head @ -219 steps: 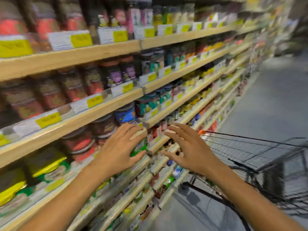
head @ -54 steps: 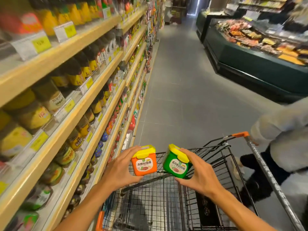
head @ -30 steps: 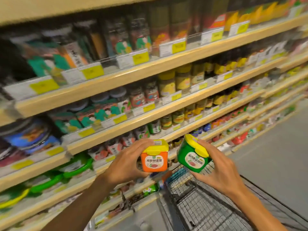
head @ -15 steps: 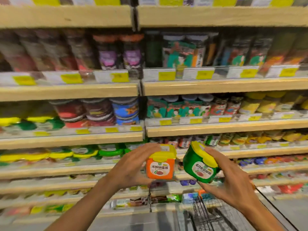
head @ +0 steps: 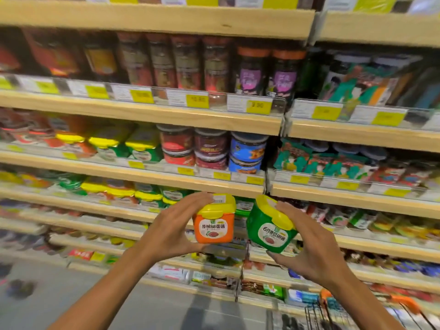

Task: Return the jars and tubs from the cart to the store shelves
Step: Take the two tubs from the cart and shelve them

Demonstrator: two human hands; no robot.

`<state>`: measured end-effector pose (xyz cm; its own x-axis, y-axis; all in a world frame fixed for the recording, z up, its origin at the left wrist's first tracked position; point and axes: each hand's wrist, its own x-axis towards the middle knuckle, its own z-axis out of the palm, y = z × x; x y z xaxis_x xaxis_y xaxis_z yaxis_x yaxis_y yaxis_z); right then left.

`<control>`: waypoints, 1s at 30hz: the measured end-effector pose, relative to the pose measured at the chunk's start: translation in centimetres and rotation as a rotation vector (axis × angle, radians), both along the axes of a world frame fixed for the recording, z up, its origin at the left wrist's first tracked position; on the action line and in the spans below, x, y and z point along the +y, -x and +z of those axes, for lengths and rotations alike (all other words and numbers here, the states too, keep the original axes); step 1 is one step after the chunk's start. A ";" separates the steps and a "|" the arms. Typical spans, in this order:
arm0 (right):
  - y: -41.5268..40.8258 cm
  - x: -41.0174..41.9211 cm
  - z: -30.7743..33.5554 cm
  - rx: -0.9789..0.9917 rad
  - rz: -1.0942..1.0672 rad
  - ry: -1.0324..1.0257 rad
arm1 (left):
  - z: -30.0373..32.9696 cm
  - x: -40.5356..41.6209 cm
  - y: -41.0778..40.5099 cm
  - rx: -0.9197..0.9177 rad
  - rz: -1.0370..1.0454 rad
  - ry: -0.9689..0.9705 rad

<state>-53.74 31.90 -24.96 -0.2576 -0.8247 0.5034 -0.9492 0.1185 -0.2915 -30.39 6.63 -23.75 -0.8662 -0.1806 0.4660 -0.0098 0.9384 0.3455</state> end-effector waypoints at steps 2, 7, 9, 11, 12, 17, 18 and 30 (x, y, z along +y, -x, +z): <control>-0.2 -1.3 0.5 0.011 0.062 -0.005 | 0.3 0.0 -1.9 0.004 0.065 0.002; -1.4 -4.8 1.8 -0.002 0.251 0.060 | 1.9 0.8 -6.7 -0.002 0.241 0.036; -2.1 -6.1 2.1 -0.030 0.316 0.076 | 2.5 1.5 -8.7 -0.003 0.309 0.063; -2.9 -7.6 2.4 -0.039 0.376 0.086 | 3.1 2.3 -10.7 -0.020 0.377 0.086; -3.4 -8.4 2.6 -0.039 0.406 0.083 | 3.4 2.7 -11.8 -0.028 0.412 0.091; -6.1 -11.9 3.7 -0.061 0.535 0.028 | 4.9 4.9 -16.6 -0.034 0.570 0.122; -6.8 -12.5 3.8 -0.059 0.555 0.028 | 5.2 5.2 -17.5 -0.035 0.596 0.132; -14.0 -17.4 4.5 0.030 0.641 0.101 | 4.8 2.5 -25.8 0.055 0.635 0.178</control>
<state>-39.76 14.52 -20.44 0.2854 -0.7586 0.5858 -0.8305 -0.5008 -0.2439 -4.59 9.10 -18.92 -0.5906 -0.5648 0.5764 -0.5671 0.7986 0.2016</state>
